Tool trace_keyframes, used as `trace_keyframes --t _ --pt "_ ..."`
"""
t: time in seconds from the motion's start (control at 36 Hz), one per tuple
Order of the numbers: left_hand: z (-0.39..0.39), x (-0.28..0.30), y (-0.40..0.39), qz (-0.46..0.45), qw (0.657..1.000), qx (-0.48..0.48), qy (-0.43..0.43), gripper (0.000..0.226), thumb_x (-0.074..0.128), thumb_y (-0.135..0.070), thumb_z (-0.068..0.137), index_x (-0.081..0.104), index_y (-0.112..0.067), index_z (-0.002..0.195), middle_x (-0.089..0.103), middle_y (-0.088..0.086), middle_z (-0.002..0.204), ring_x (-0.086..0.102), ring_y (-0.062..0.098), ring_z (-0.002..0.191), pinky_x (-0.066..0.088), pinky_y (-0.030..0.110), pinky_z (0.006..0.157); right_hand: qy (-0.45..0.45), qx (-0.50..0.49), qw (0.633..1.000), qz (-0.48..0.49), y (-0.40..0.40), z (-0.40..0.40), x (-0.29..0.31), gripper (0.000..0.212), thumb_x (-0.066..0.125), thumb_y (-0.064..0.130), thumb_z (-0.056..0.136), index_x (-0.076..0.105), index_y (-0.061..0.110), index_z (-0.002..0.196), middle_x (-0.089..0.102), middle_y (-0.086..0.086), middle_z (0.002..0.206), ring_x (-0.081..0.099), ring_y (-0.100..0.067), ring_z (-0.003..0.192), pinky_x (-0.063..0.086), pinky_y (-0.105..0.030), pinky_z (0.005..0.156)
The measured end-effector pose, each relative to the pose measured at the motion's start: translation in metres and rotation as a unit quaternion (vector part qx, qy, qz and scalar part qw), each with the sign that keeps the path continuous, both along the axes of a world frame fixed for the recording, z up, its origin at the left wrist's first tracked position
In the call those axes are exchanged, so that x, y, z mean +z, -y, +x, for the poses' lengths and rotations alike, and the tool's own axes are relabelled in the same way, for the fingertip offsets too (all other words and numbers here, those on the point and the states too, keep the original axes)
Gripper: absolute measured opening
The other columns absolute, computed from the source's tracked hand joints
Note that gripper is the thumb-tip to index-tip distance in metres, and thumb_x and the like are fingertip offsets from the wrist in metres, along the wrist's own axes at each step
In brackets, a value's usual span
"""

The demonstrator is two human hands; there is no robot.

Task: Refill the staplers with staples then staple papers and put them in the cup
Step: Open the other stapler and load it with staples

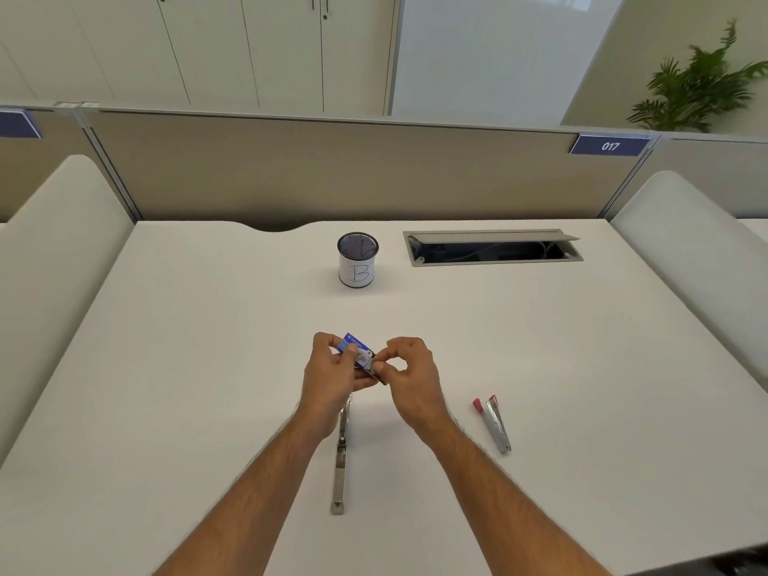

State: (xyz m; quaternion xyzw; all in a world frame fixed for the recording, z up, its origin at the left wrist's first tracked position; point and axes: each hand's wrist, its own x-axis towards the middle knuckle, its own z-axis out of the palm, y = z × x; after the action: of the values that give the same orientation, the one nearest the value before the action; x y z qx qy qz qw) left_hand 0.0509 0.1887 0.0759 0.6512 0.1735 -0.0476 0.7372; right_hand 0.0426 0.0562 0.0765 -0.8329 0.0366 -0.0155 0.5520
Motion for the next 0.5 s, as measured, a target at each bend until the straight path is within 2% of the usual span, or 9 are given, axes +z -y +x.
trace_keyframes --t 0.08,0.25,0.36,0.5 --pt "0.0008 0.0013 0.0007 -0.003 1.000 0.002 -0.006 0.007 0.052 -0.016 0.108 0.046 -0.013 0.110 0.073 0.021 0.102 0.080 0.027 0.074 0.065 0.035 0.065 -0.003 0.012 1.000 0.006 0.0033 0.0015 0.0019 0.023 0.066 0.013 0.093 0.067 0.034 0.086 0.052 0.017 0.115 0.044 -0.006 0.121 0.040 -0.016 0.088" --pt "0.0015 0.0025 0.0023 -0.013 1.000 0.005 -0.013 0.007 0.052 -0.015 0.107 0.046 -0.012 0.110 0.073 0.023 0.103 0.080 0.030 0.075 0.065 0.036 0.065 -0.012 0.004 0.998 0.055 0.0065 -0.0018 0.0069 0.045 0.065 0.014 0.095 0.065 0.055 0.077 0.058 0.013 0.117 0.050 -0.008 0.120 0.040 -0.022 0.091" --pt "0.0013 0.0023 0.0021 -0.012 1.000 0.007 -0.010 0.006 0.052 -0.014 0.107 0.046 -0.012 0.109 0.073 0.023 0.102 0.080 0.030 0.075 0.065 0.037 0.065 -0.011 0.008 0.999 0.043 0.0099 -0.0024 0.0048 0.027 0.068 0.015 0.093 0.065 0.040 0.082 0.057 0.015 0.114 0.048 -0.007 0.120 0.040 -0.026 0.093" --pt "0.0014 0.0028 0.0030 -0.010 1.000 0.009 -0.009 0.007 0.052 -0.014 0.107 0.046 -0.014 0.104 0.073 0.021 0.100 0.080 0.029 0.075 0.066 0.039 0.067 0.013 0.006 1.000 -0.002 0.0104 -0.0017 0.0037 0.021 0.068 0.014 0.092 0.067 0.035 0.086 0.057 0.014 0.111 0.049 -0.008 0.118 0.046 -0.030 0.094"
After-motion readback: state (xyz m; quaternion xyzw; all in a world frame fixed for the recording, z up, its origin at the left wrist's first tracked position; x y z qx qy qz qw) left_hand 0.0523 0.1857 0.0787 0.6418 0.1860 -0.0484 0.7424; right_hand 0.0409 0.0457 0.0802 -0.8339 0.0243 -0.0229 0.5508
